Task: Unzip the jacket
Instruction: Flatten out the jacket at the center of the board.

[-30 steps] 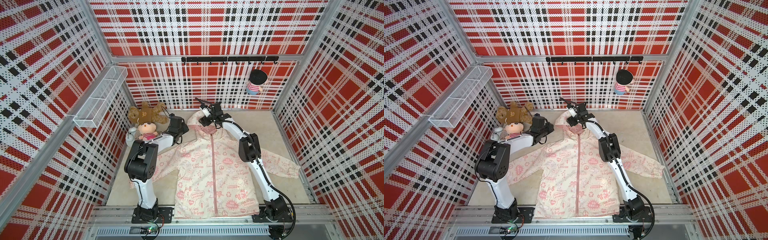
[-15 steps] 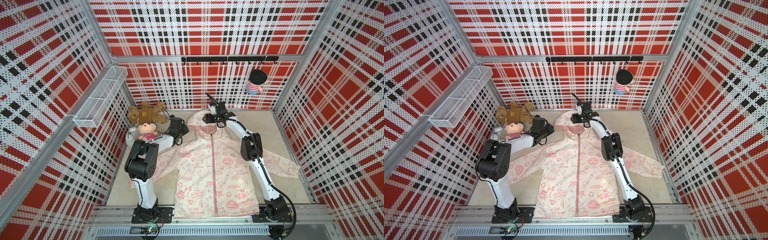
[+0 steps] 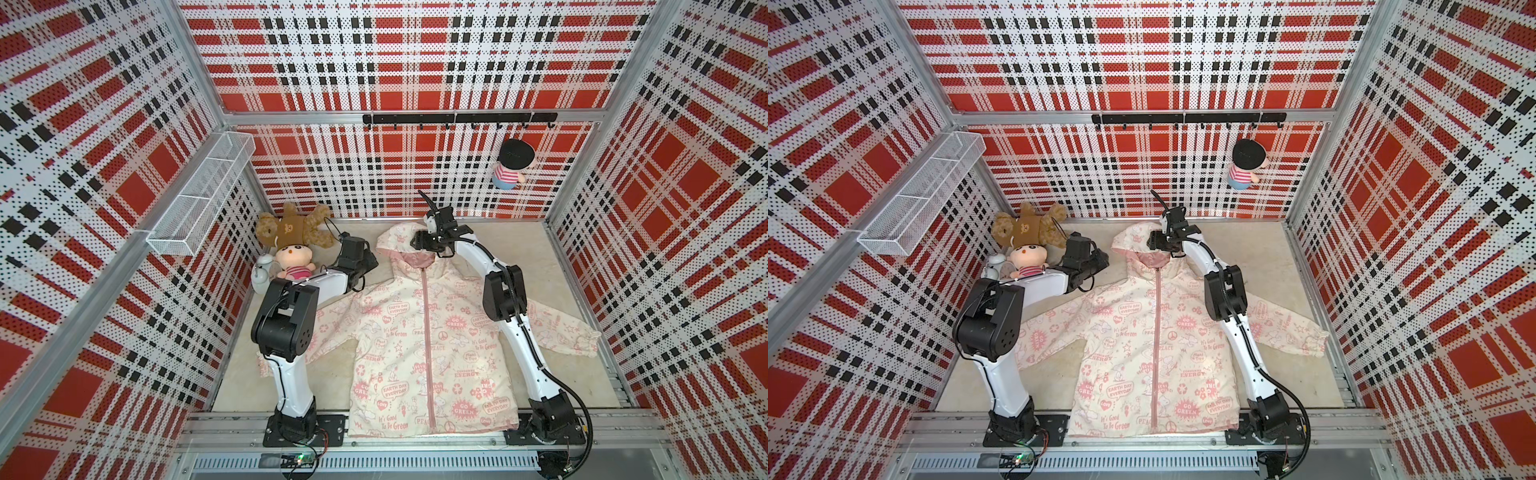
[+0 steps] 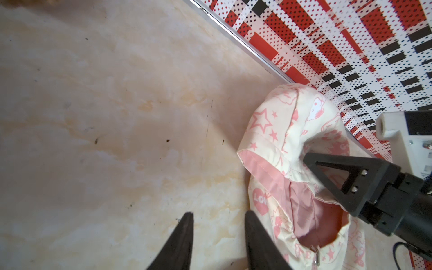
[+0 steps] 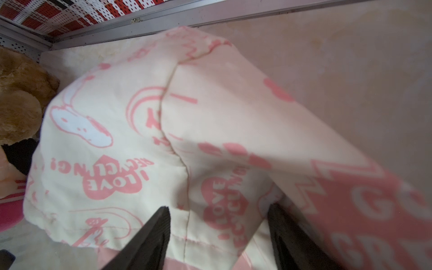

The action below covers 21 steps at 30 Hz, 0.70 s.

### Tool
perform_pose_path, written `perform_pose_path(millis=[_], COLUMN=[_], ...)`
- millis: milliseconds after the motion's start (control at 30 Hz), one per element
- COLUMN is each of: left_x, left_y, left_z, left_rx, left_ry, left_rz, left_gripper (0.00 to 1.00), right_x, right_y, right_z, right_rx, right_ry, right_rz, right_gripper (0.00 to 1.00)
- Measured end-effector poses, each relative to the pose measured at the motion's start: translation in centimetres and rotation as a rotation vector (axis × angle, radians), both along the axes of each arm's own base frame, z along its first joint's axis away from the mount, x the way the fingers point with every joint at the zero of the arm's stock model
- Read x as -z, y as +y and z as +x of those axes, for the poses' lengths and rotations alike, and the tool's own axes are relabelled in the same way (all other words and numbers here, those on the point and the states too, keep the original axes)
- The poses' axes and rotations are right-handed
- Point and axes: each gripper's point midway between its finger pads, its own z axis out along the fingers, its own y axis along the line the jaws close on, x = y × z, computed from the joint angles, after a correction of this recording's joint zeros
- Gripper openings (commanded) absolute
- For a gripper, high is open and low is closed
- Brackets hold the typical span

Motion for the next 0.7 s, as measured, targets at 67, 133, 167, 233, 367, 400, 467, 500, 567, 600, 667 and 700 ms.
perform_pose_path(millis=[67, 133, 167, 233, 367, 400, 467, 500, 567, 600, 667, 700], left_x=[0.1, 0.1, 0.1, 0.1, 0.2, 0.2, 0.2, 0.2, 0.2, 0.2, 0.2, 0.2], left_y=[-0.1, -0.1, -0.1, -0.1, -0.1, -0.2, -0.2, -0.2, -0.2, -0.2, -0.3, -0.3], left_z=[0.0, 0.0, 0.0, 0.0, -0.1, -0.1, -0.1, -0.1, -0.1, -0.1, -0.1, -0.1], left_rx=[0.001, 0.002, 0.002, 0.002, 0.004, 0.005, 0.005, 0.006, 0.008, 0.009, 0.010, 0.010], left_ry=[0.002, 0.003, 0.002, 0.003, 0.005, 0.005, 0.005, 0.005, 0.006, 0.006, 0.006, 0.006], left_rz=[0.000, -0.001, -0.001, -0.001, -0.002, -0.002, -0.002, -0.003, -0.004, -0.004, -0.005, -0.005], left_gripper=[0.40, 0.40, 0.40, 0.40, 0.40, 0.40, 0.40, 0.40, 0.40, 0.40, 0.40, 0.40], right_x=[0.1, 0.3, 0.4, 0.5, 0.7, 0.8, 1.1, 1.2, 1.3, 1.3, 1.0, 0.8], right_y=[0.0, -0.1, -0.1, -0.2, -0.3, -0.4, -0.4, -0.5, -0.4, -0.4, -0.2, -0.2], right_z=[0.0, 0.1, 0.1, 0.2, 0.2, 0.2, 0.3, 0.4, 0.6, 0.6, 0.3, 0.1], right_rx=[0.010, 0.019, 0.023, 0.030, 0.041, 0.043, 0.045, 0.046, 0.038, 0.031, 0.014, 0.006], right_ry=[0.007, 0.011, 0.013, 0.017, 0.028, 0.030, 0.032, 0.031, 0.023, 0.018, 0.012, 0.011], right_rz=[0.003, 0.007, 0.008, 0.010, 0.016, 0.018, 0.028, 0.038, 0.079, 0.095, 0.127, 0.141], right_gripper=[0.52, 0.45, 0.42, 0.35, 0.21, 0.17, 0.07, 0.00, 0.00, 0.00, 0.00, 0.00])
